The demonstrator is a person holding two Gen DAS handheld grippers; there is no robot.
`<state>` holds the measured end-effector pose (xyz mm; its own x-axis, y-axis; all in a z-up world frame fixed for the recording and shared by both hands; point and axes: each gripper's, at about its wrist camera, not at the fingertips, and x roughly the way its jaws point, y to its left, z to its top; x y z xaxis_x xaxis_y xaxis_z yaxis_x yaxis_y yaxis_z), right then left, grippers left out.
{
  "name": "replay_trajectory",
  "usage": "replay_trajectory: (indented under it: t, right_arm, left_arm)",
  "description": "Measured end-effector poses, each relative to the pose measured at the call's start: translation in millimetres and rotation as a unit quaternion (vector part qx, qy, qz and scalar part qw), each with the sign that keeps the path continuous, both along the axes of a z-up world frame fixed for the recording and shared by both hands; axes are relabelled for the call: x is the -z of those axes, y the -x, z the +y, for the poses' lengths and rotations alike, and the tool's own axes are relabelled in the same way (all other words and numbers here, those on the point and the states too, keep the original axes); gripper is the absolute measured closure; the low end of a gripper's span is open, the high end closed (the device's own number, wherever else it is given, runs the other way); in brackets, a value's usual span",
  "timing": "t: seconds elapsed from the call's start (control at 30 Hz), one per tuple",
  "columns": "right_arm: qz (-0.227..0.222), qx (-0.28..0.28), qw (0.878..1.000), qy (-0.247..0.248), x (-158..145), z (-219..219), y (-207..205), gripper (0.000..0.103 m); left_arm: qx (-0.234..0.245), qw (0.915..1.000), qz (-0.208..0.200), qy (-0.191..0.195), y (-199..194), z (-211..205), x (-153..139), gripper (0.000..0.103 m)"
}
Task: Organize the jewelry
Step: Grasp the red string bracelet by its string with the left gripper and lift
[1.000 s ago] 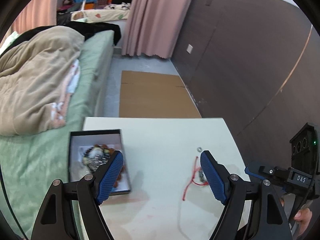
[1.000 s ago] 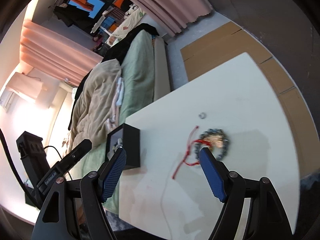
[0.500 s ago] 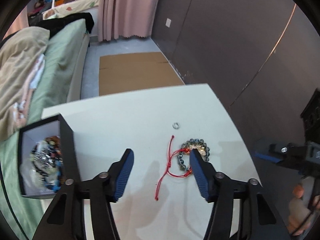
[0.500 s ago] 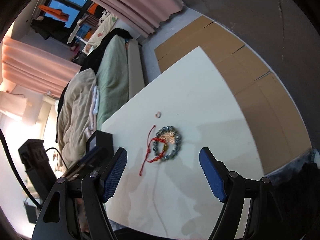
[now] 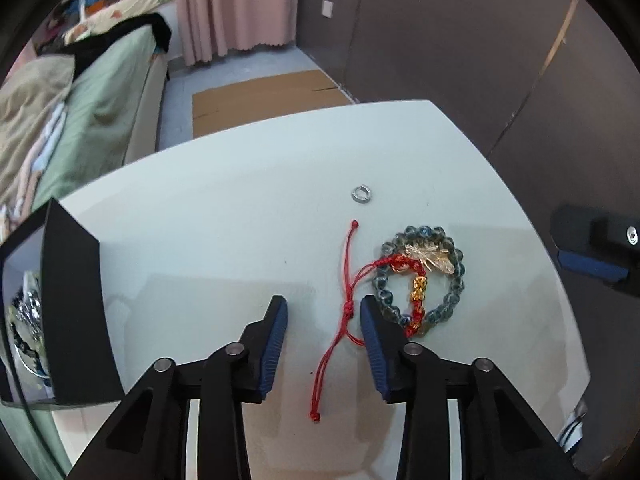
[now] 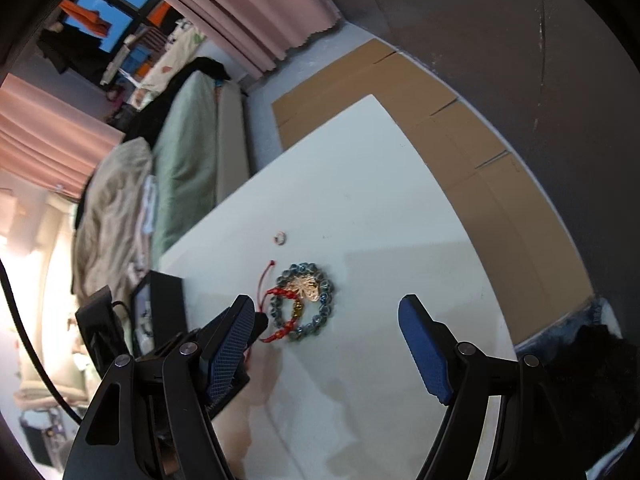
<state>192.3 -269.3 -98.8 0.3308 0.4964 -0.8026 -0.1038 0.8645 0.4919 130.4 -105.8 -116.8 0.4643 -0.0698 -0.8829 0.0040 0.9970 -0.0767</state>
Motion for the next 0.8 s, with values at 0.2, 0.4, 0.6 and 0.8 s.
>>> replay_trajectory:
  t: [0.2,0.4,0.6,0.8]
  right_arm:
    - [-0.022,-0.006,0.999,0.03,-7,11,10,0.031]
    - [-0.012,-0.011,0.999,0.031,-1,10,14,0.031]
    - [-0.004,-0.006,1.0,0.023,2,8,15,0.031]
    - [-0.002,-0.025,0.998,0.058,10,26,11,0.031]
  left_arm:
    - [0.02,0.9991,-0.006,-0.036,7,-12,2,0.085]
    - [-0.001,1.0,-0.002,-0.004,4,1,1,0.099]
    - [-0.026,0.9992,-0.019,0.023,10,20,-16,0.099]
    - [-0.046,0.997,-0.045,0.043,17,38,-36,0.099]
